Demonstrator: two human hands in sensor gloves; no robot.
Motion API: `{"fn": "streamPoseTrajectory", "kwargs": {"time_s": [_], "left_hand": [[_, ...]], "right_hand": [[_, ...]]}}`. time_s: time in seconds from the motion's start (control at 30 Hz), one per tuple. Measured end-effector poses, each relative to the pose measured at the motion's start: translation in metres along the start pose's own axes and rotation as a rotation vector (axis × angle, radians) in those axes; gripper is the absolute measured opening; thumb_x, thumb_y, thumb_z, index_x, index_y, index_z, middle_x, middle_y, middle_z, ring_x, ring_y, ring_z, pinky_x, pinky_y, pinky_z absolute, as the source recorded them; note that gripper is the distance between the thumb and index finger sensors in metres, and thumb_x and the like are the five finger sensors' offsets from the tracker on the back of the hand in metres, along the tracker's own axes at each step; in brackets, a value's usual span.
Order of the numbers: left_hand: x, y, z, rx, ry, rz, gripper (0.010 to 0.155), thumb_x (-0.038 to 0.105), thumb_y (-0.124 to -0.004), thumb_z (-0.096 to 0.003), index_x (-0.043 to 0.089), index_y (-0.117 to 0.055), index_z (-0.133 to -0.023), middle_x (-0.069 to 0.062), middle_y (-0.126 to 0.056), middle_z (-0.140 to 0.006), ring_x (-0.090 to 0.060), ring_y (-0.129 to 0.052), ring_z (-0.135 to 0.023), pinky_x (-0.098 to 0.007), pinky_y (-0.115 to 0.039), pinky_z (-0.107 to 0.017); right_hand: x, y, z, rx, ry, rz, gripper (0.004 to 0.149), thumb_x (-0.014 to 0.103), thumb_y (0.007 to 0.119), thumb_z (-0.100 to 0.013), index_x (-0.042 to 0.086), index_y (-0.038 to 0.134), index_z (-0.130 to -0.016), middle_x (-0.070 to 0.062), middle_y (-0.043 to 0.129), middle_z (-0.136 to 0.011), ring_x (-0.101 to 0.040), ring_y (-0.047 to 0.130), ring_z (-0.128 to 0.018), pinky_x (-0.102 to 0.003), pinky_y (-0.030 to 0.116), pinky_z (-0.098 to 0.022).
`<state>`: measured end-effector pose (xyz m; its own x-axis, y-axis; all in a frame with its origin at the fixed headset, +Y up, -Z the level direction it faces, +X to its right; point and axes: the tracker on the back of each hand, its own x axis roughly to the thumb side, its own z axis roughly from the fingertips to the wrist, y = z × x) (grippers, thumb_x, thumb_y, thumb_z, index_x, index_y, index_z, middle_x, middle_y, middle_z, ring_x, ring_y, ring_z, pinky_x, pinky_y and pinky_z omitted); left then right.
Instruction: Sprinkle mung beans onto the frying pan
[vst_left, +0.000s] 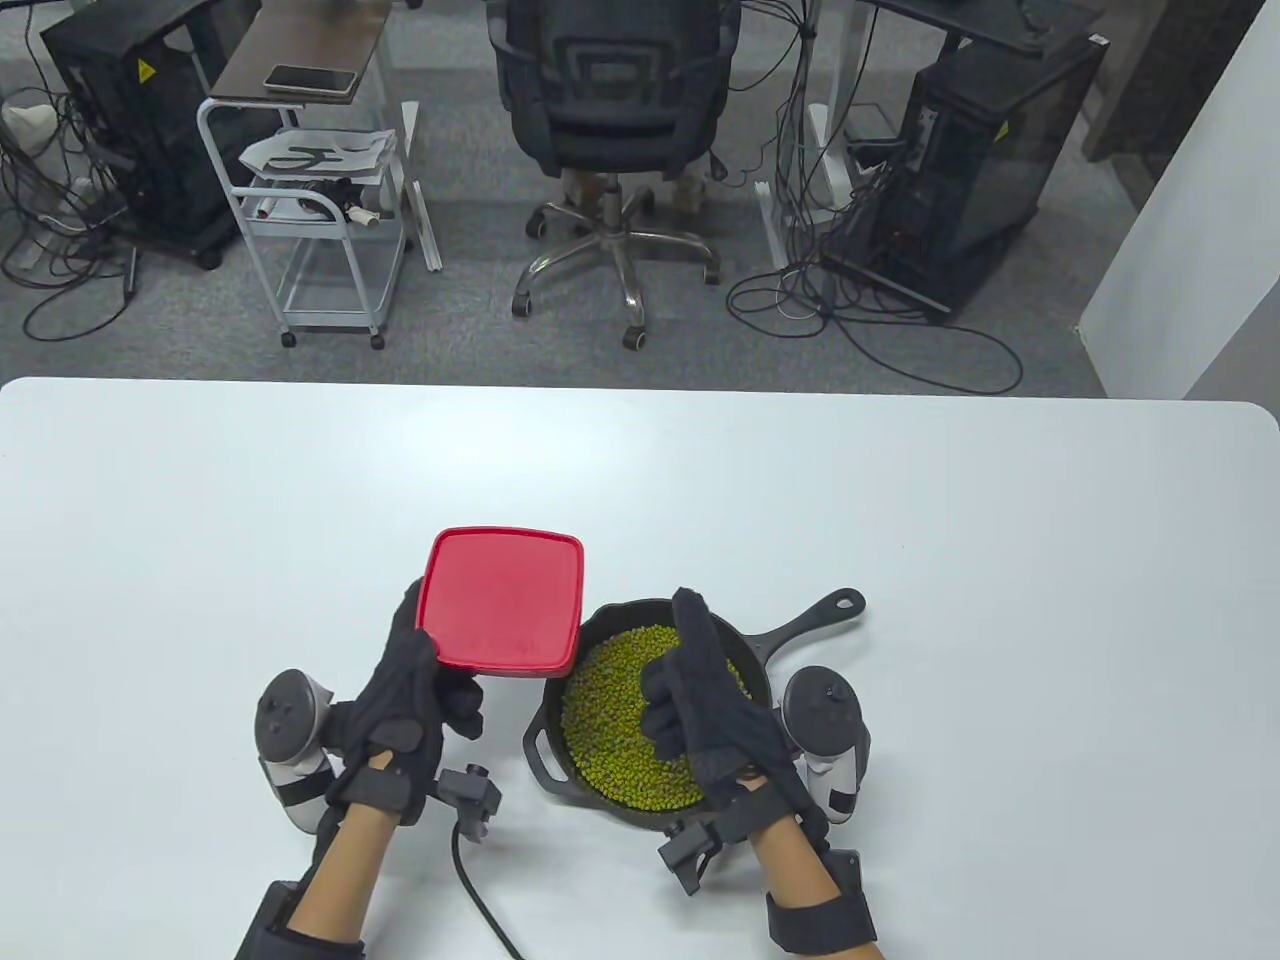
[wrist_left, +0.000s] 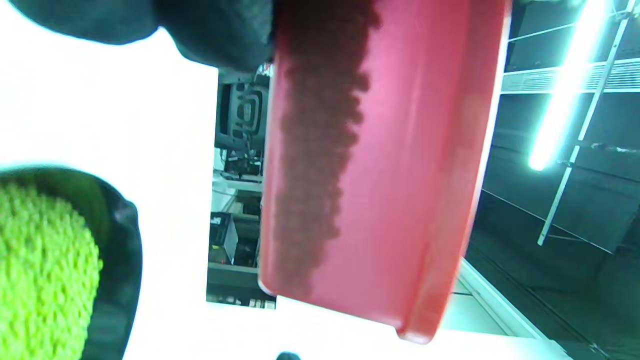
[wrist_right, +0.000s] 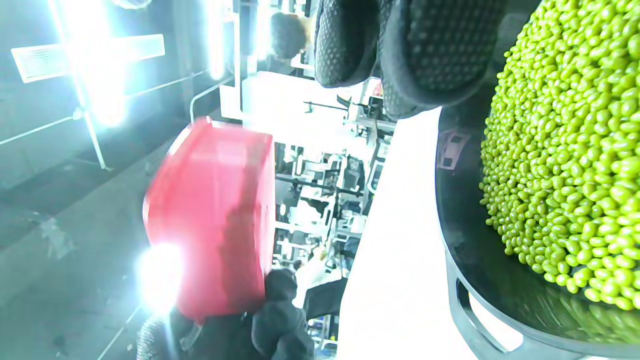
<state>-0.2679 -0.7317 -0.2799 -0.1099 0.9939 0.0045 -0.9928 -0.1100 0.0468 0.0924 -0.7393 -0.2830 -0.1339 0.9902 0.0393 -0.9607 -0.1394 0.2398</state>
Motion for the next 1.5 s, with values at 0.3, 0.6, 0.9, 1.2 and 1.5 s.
{"fn": "streamPoseTrajectory", "kwargs": {"time_s": [0.3, 0.6, 0.9, 1.2, 1.5], "left_hand": [[-0.033, 0.063, -0.006, 0.163, 0.186, -0.087, 0.080, 0.072, -0.057, -0.0468, 0.031, -0.040, -0.114, -0.019, -0.068, -0.092, -0.032, -0.088, -0.049, -0.044, -0.085, -0.031], [-0.056, 0.075, -0.007, 0.199, 0.362, -0.153, 0.080, 0.070, -0.059, -0.0465, 0.030, -0.043, -0.114, -0.023, -0.068, -0.093, -0.034, -0.087, -0.049, -0.045, -0.084, -0.030], [-0.057, 0.077, -0.003, 0.229, 0.422, -0.129, 0.073, 0.059, -0.060, -0.0507, 0.026, -0.045, -0.114, -0.027, -0.052, -0.105, -0.033, -0.089, -0.051, -0.044, -0.086, -0.030], [-0.054, 0.077, 0.000, 0.322, 0.454, -0.169, 0.067, 0.046, -0.062, -0.0525, 0.012, -0.054, -0.110, -0.021, -0.035, -0.109, -0.030, -0.088, -0.052, -0.041, -0.087, -0.030], [-0.054, 0.078, -0.001, 0.339, 0.447, -0.249, 0.067, 0.045, -0.062, -0.0527, 0.012, -0.054, -0.110, -0.020, -0.034, -0.108, -0.030, -0.087, -0.054, -0.040, -0.087, -0.031]], "right_hand": [[-0.001, -0.003, 0.000, -0.024, 0.006, 0.003, 0.070, 0.067, 0.050, -0.059, 0.036, 0.025, -0.117, -0.019, 0.072, -0.098, -0.049, 0.082, -0.067, -0.039, 0.081, -0.042], [-0.002, -0.001, 0.001, -0.008, 0.015, 0.009, 0.075, 0.067, 0.050, -0.059, 0.030, 0.022, -0.117, -0.020, 0.073, -0.096, -0.050, 0.082, -0.067, -0.040, 0.081, -0.042], [-0.002, -0.001, 0.001, -0.008, 0.015, 0.002, 0.077, 0.067, 0.049, -0.059, 0.026, 0.021, -0.117, -0.019, 0.074, -0.096, -0.050, 0.083, -0.066, -0.040, 0.082, -0.041], [-0.002, 0.000, 0.001, 0.004, 0.014, -0.003, 0.076, 0.067, 0.049, -0.059, 0.026, 0.021, -0.117, -0.019, 0.075, -0.095, -0.050, 0.083, -0.066, -0.040, 0.082, -0.041], [-0.003, 0.001, 0.001, 0.016, 0.018, -0.003, 0.076, 0.066, 0.049, -0.059, 0.025, 0.023, -0.117, -0.019, 0.075, -0.094, -0.050, 0.083, -0.065, -0.040, 0.082, -0.041]]}}
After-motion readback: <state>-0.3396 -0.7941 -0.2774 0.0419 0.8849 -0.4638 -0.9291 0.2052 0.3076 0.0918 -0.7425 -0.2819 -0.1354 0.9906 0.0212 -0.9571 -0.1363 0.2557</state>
